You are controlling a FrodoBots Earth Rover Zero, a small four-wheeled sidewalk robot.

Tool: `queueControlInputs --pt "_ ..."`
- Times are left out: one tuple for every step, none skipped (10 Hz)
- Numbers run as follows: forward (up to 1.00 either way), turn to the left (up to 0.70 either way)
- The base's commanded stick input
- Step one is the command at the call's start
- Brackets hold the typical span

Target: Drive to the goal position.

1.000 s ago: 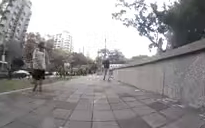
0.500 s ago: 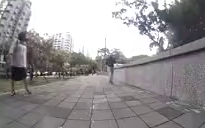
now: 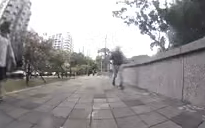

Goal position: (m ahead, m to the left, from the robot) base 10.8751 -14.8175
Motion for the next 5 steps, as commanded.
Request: queueControlInputs --pt "0.7 0.0" --pt "0.7 0.0" --pt "0.7 0.0" --pt "0.7 0.0" --pt "0.7 0.0"
